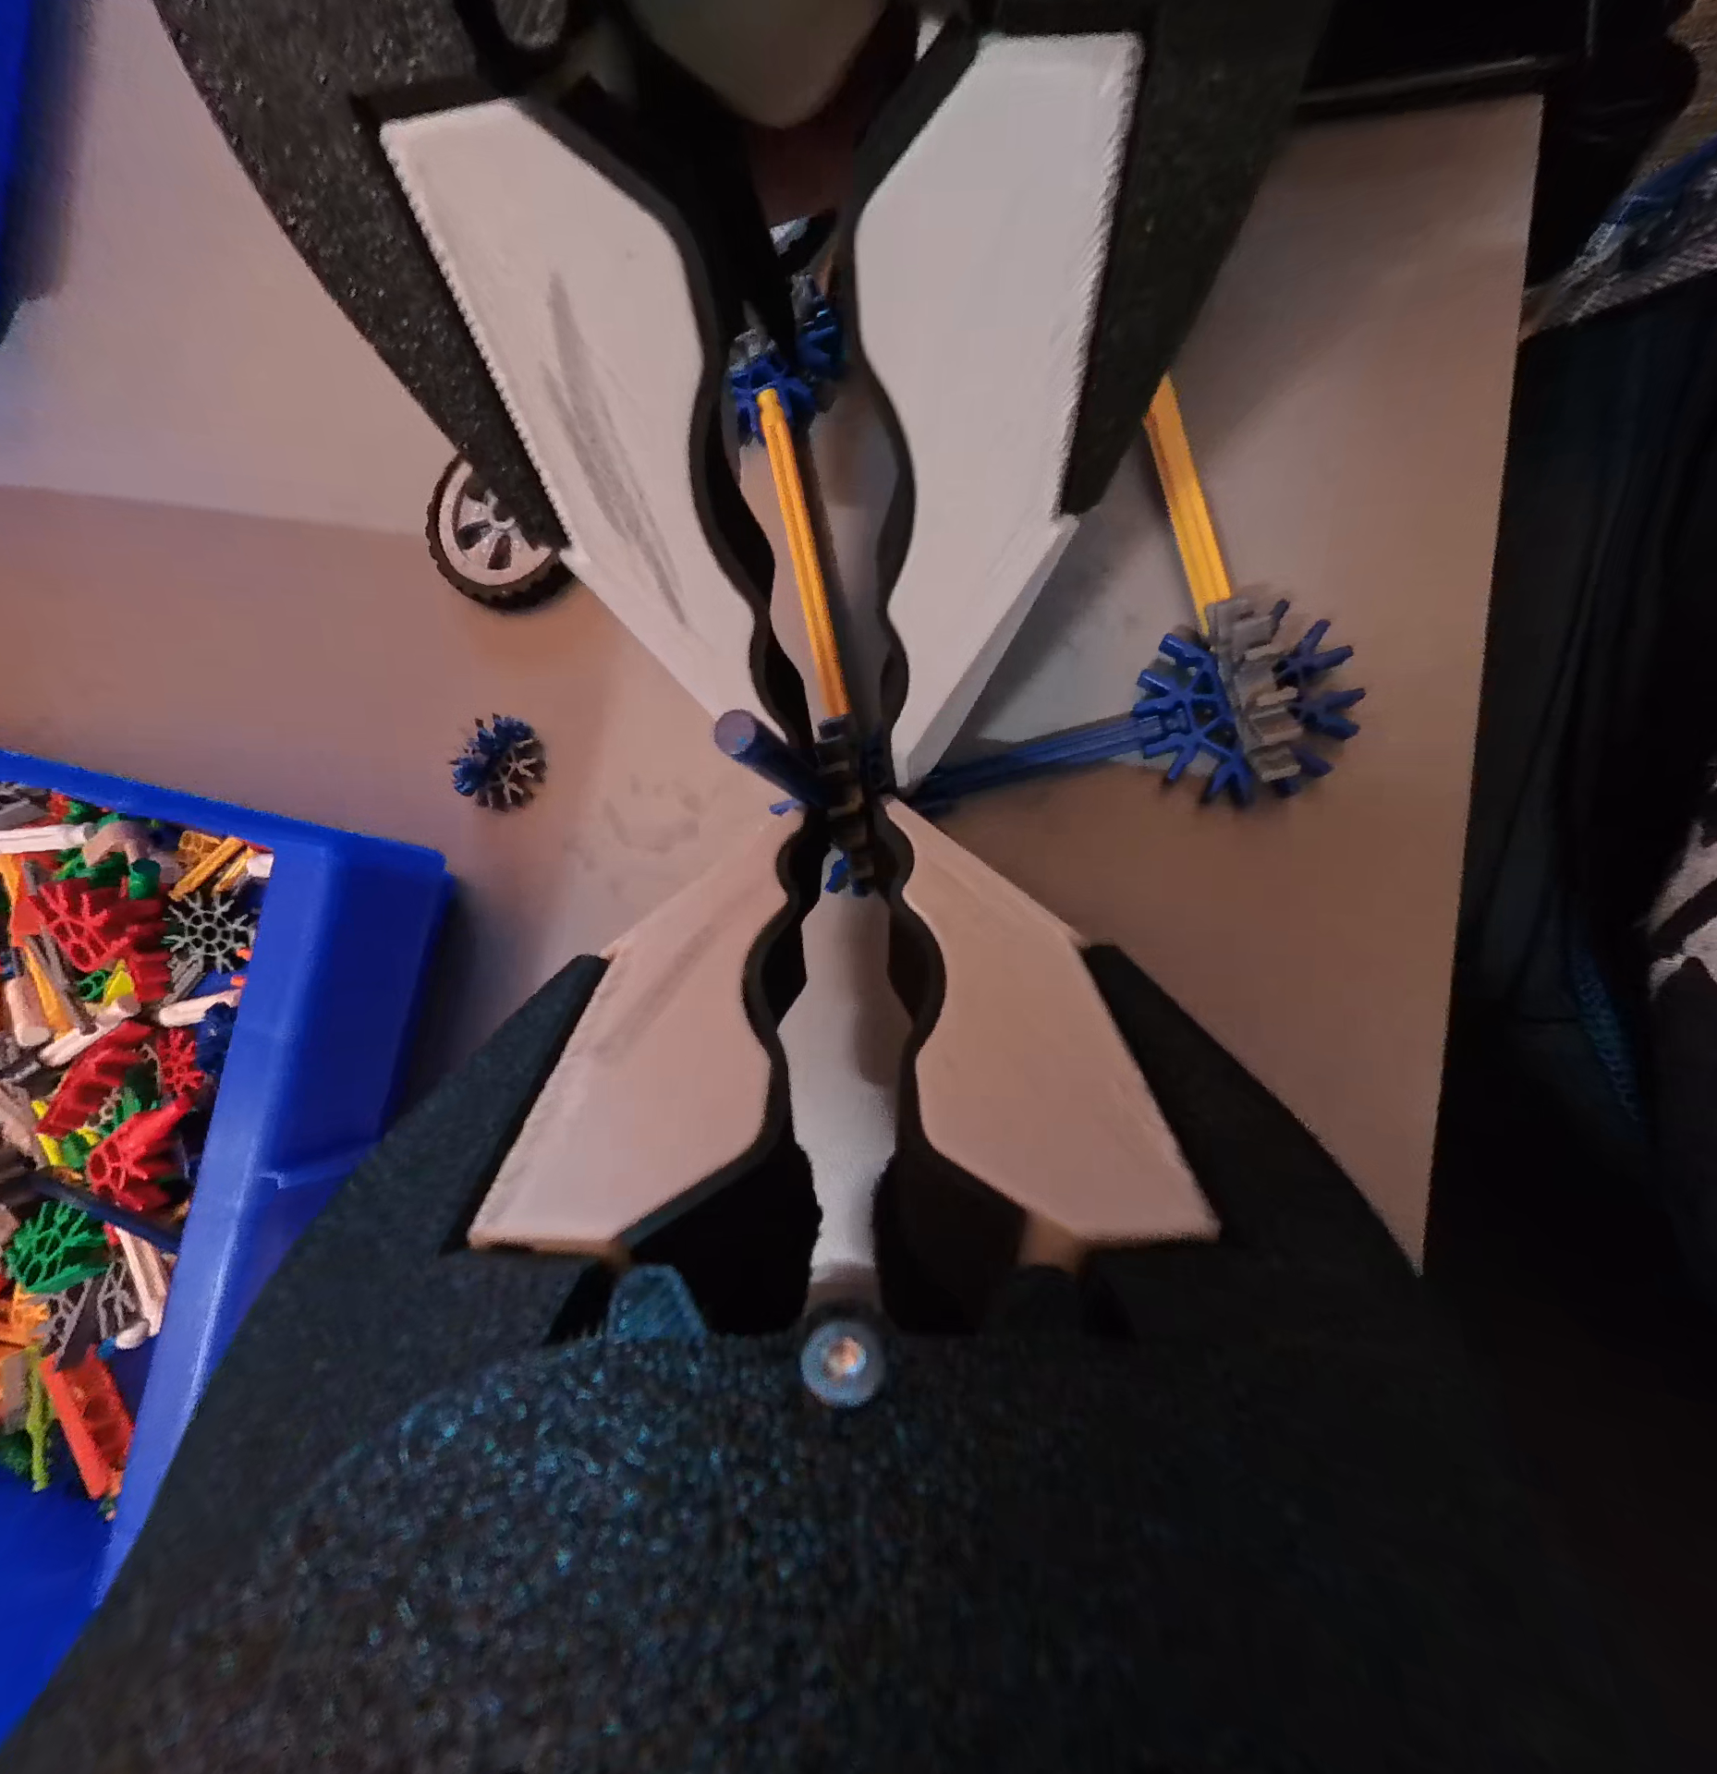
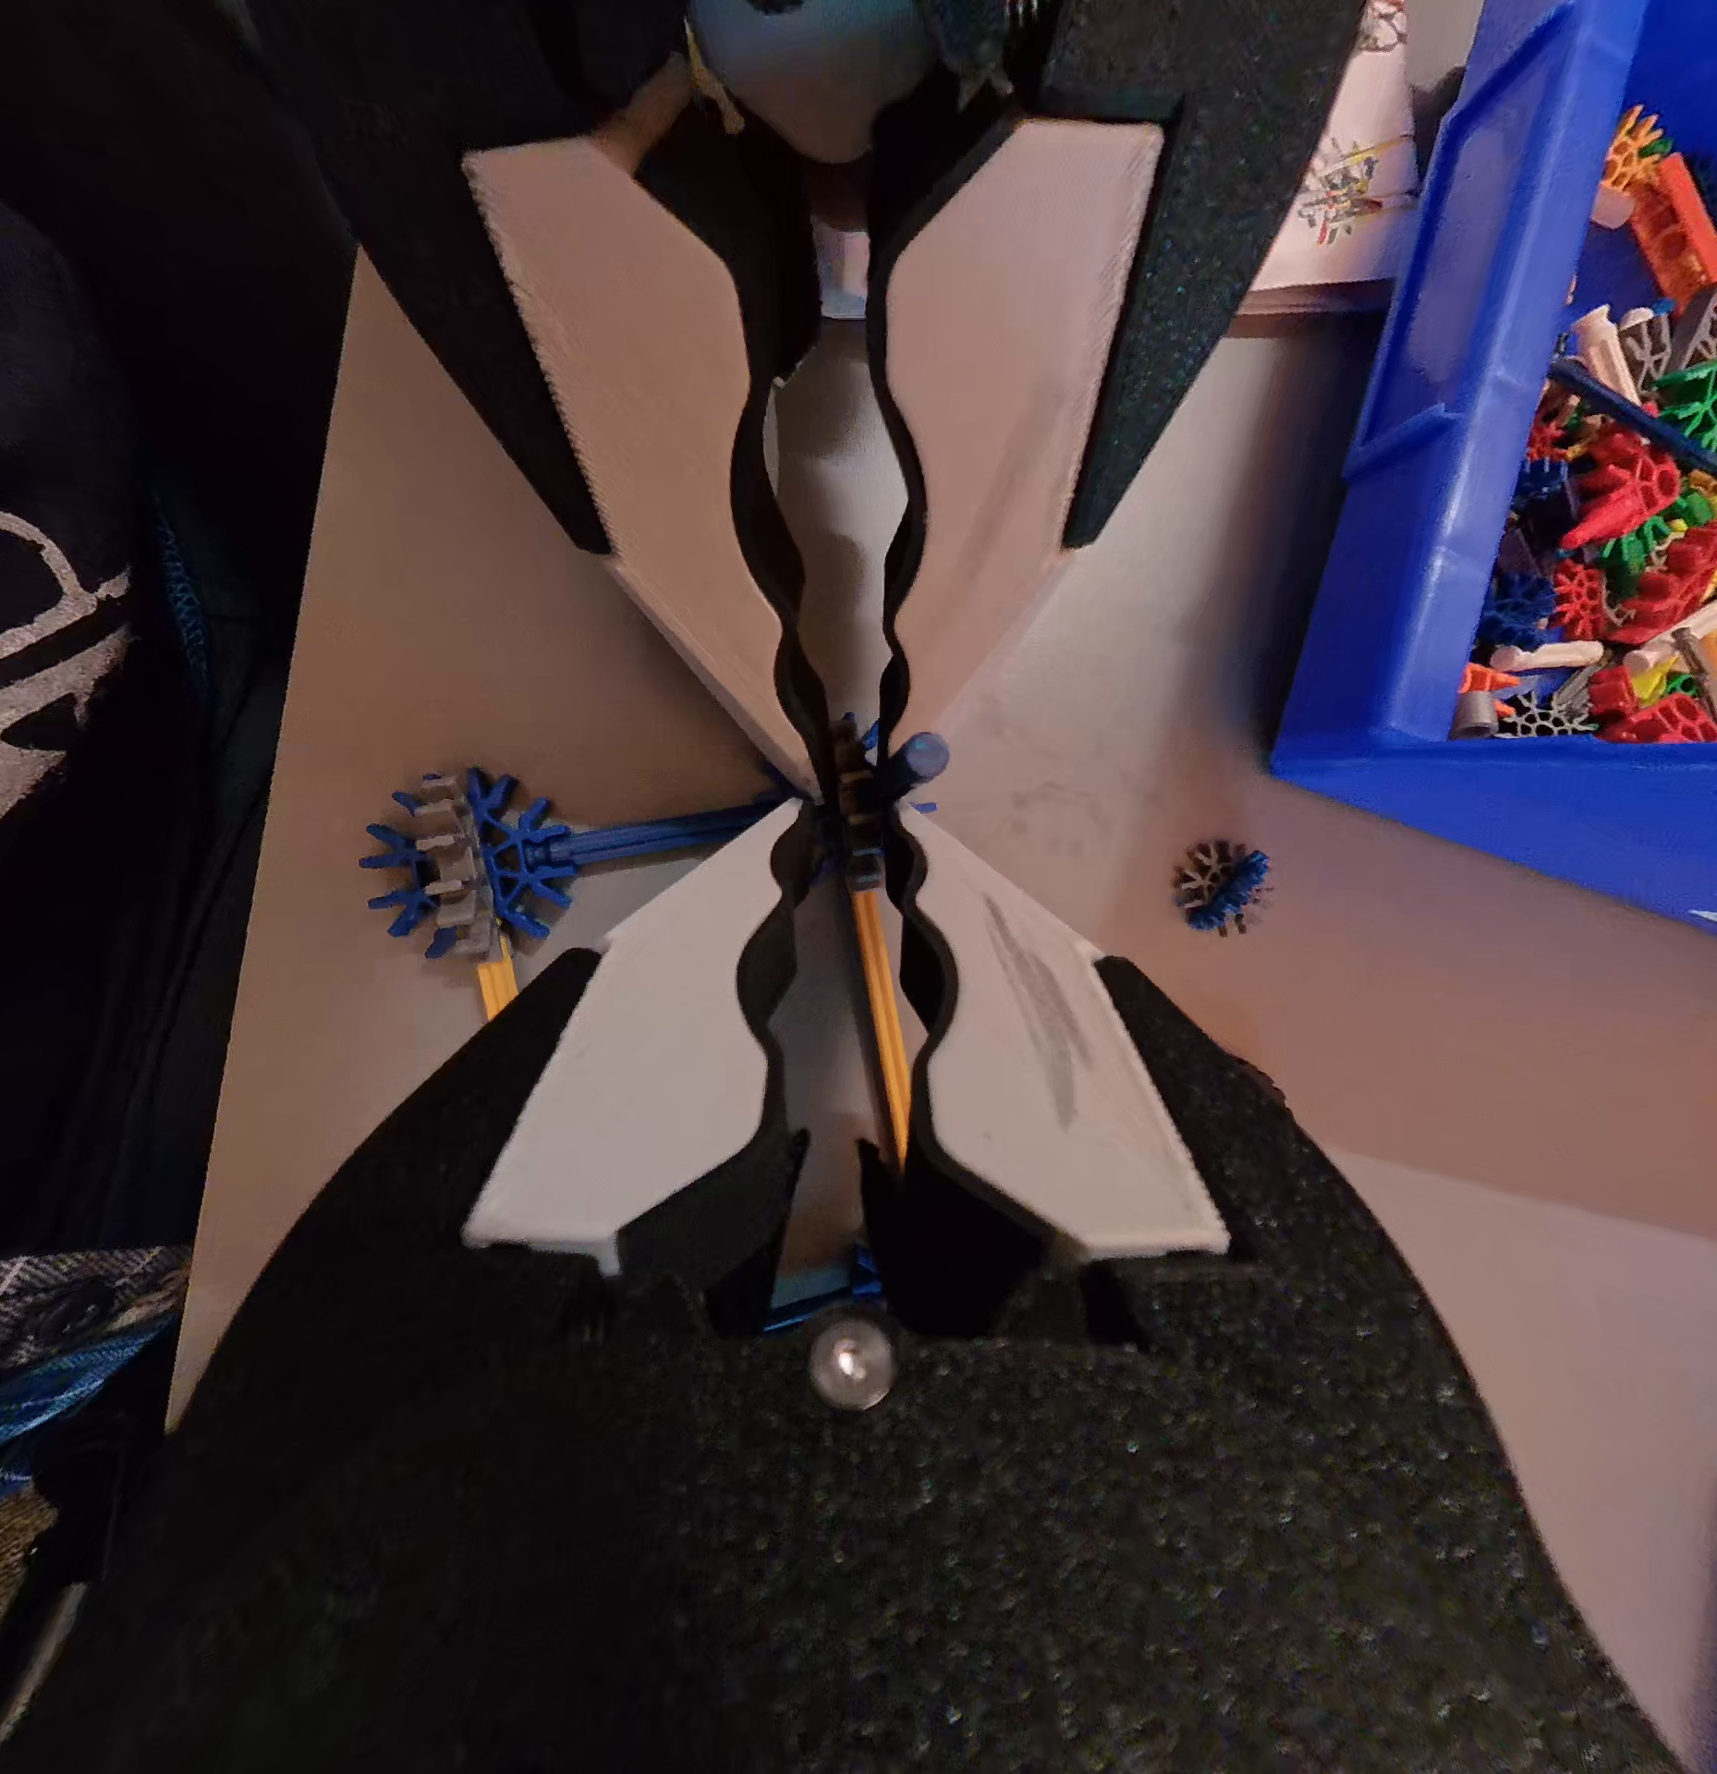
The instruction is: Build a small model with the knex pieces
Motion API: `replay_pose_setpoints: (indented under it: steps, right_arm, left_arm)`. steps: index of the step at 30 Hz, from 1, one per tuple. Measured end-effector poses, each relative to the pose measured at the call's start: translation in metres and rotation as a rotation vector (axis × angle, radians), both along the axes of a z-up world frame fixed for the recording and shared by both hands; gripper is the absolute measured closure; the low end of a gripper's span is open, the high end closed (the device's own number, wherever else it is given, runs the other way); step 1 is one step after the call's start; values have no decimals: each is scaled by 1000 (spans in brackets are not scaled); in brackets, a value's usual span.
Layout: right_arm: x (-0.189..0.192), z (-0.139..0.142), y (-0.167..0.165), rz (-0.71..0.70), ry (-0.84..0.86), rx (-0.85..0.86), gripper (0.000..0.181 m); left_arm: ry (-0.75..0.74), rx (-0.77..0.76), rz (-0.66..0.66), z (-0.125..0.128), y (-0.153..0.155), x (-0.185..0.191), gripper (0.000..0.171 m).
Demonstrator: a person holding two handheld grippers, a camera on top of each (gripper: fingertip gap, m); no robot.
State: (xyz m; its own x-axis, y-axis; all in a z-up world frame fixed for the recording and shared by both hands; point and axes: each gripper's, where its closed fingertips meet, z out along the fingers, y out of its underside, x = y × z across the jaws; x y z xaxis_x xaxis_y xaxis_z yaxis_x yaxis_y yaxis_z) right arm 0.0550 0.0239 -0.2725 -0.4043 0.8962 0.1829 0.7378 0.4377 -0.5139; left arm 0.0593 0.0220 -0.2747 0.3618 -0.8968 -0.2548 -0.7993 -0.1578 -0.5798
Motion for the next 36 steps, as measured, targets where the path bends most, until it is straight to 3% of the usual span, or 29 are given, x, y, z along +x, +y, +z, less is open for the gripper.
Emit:
replay_pose_setpoints:
  steps: [1,25,36]
  right_arm:
    - [0,0,0,2,1,-1,169]
    - [4,-1,-6,52,-8,-67,172]
    - [5,-1,-4,16,-8,-60,173]
  left_arm:
    - [9,6,-7,0,0,0,165]
    - [24,-6,-178,1,-6,8,168]
    - [55,-8,-196,-1,-7,4,166]
